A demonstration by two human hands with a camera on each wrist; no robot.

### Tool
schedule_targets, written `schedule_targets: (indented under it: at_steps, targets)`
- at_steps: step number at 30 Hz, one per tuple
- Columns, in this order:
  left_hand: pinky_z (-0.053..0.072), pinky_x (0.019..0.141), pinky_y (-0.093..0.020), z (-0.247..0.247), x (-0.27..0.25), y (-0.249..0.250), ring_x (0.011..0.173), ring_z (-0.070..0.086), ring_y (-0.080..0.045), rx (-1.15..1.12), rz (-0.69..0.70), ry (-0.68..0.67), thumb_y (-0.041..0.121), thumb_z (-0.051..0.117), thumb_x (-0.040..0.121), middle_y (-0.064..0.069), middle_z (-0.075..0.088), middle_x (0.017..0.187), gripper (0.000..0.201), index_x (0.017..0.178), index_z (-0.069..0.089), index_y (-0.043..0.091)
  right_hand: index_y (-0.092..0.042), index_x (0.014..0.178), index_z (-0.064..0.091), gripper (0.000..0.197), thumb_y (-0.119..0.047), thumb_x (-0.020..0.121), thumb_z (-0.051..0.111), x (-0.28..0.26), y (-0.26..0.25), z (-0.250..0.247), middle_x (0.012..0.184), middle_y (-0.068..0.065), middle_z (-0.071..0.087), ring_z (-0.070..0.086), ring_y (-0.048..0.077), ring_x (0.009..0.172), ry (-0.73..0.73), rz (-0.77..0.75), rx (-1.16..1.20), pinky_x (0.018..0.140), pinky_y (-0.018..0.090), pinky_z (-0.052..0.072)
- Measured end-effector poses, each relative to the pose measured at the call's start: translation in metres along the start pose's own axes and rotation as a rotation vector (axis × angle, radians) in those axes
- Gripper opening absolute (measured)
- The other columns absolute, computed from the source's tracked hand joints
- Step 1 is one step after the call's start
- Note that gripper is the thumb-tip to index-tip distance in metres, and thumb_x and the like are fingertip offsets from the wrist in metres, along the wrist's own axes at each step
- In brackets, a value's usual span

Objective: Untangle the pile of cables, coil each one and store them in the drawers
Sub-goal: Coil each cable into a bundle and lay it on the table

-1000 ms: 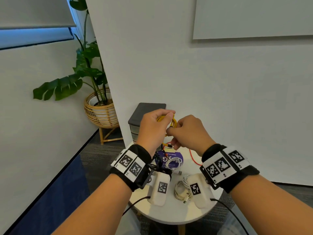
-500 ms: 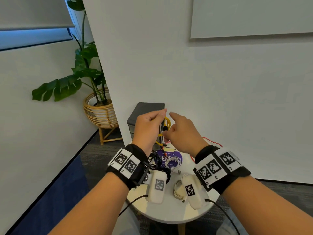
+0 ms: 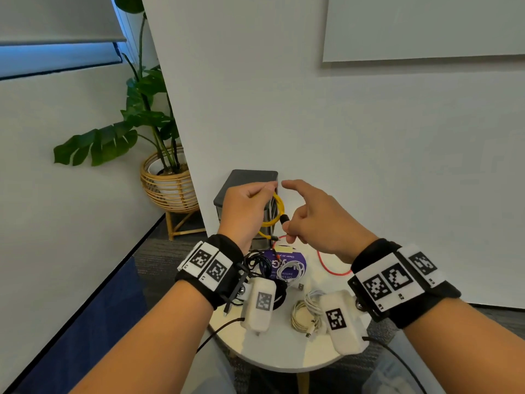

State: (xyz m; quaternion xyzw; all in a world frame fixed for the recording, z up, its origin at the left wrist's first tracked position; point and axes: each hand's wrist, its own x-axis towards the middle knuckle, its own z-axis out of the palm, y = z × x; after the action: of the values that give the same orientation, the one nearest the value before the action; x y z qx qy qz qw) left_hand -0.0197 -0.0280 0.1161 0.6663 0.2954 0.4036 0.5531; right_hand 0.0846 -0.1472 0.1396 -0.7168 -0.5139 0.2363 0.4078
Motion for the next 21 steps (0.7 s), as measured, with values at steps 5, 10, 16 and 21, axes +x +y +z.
schedule_targets:
  at_steps: [5,10,16,21]
  targets:
    - [0.046,0.078,-0.022,-0.005,-0.001,-0.001,0.075,0.064,0.010,0.094,0.011,-0.084,0.022,0.062,0.101,0.012,0.075,0.094,0.020,0.107,0.080,0.019,-0.029,0.145,0.044,0.058,-0.013,0.095,0.068,-0.006,0.014,-0.009,0.080,0.002,0.075,0.066,0.007,0.064,-0.102,0.023,-0.097,0.065,0.020,0.050]
    - [0.049,0.088,-0.024,0.003,-0.009,-0.005,0.099,0.066,0.004,0.176,-0.002,-0.202,0.023,0.061,0.100,0.013,0.076,0.102,0.020,0.103,0.081,0.024,-0.033,0.146,0.036,0.065,-0.032,0.092,0.072,-0.001,0.020,0.000,0.103,-0.002,0.066,0.067,0.016,0.094,-0.027,0.047,-0.070,0.077,0.023,0.049]
    - [0.045,0.073,-0.022,0.005,-0.011,0.003,0.074,0.064,0.005,0.167,0.036,-0.230,0.022,0.060,0.101,0.012,0.074,0.087,0.021,0.102,0.081,0.018,-0.031,0.123,0.027,0.065,0.001,0.088,0.072,0.000,0.026,0.007,0.102,0.009,0.063,0.073,0.026,0.074,0.067,-0.070,0.140,0.072,0.033,0.063]
    - [0.041,0.064,-0.021,-0.001,-0.004,-0.001,0.059,0.053,0.000,0.052,-0.042,-0.197,0.022,0.064,0.100,0.009,0.061,0.075,0.017,0.114,0.072,0.019,-0.018,0.093,0.065,0.021,0.001,0.087,0.069,0.001,0.029,0.000,0.098,-0.002,0.068,0.069,0.023,0.077,0.005,-0.192,0.035,0.078,0.041,0.060]
